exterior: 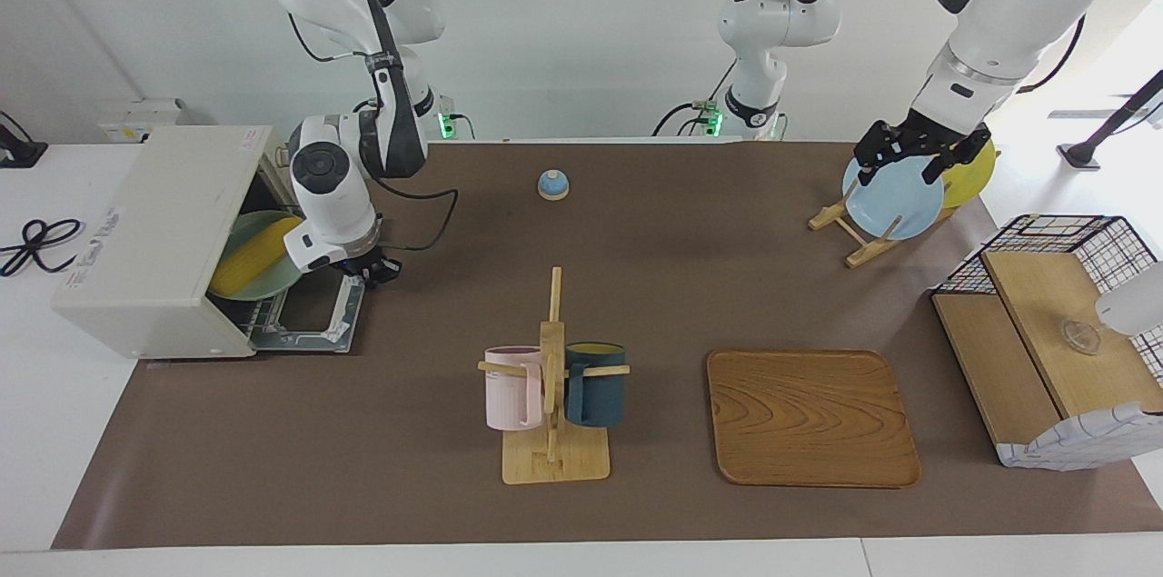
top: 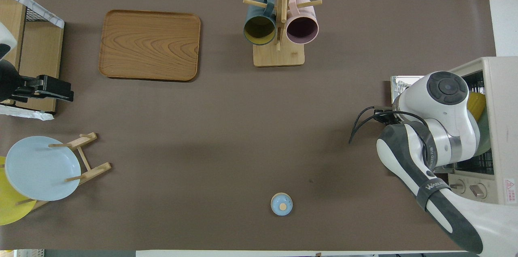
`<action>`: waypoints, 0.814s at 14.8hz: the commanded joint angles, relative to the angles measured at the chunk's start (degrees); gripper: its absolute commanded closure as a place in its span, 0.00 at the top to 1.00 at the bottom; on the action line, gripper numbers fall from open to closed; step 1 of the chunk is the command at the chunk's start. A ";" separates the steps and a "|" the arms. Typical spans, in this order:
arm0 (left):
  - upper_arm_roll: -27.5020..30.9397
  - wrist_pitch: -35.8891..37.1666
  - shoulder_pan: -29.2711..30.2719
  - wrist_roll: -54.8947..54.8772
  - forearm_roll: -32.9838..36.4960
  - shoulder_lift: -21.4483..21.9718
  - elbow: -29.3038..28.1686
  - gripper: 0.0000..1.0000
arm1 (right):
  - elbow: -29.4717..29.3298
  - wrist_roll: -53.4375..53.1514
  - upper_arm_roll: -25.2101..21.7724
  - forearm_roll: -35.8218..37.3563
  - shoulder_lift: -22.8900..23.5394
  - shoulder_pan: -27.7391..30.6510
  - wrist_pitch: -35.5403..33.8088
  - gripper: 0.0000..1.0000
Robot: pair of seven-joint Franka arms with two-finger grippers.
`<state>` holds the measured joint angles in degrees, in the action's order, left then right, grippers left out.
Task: Put corn in oven
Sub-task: 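Push the oven door up closed with the right gripper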
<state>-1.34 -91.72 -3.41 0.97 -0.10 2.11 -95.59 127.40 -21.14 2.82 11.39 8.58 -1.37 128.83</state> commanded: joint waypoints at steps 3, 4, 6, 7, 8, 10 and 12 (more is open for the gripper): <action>-0.50 -0.57 0.60 -0.53 1.25 0.79 -0.48 1.00 | -4.95 -0.14 -0.44 9.00 -1.28 1.28 -9.62 0.00; -0.50 -0.57 0.60 -0.53 1.25 0.70 -0.48 1.00 | -7.58 0.04 -0.44 9.88 -1.37 1.19 -12.87 0.00; -0.50 -0.57 0.60 -0.53 1.25 0.79 -0.48 1.00 | -12.95 2.40 -0.27 10.32 -1.37 0.84 -19.03 0.00; -0.50 -0.57 0.60 -0.62 1.33 0.79 -0.48 1.00 | -14.71 3.89 -0.27 10.32 -1.54 1.01 -21.15 0.00; -0.50 -0.57 0.60 -0.53 1.34 0.79 -0.48 1.00 | -15.68 5.91 -0.27 10.32 -2.33 1.36 -22.56 0.00; -0.50 -0.57 0.60 -0.53 1.25 0.70 -0.48 1.00 | -17.09 10.31 -0.79 10.24 -3.73 2.24 -25.63 0.00; -0.50 -0.57 0.60 -0.53 1.25 0.79 -0.48 1.00 | -17.10 14.87 -0.79 9.71 -5.49 5.83 -26.79 0.00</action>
<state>-1.34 -91.72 -3.41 0.97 -0.10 2.11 -95.59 110.77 -10.98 2.16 19.68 3.61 0.79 102.04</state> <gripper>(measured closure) 0.000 0.991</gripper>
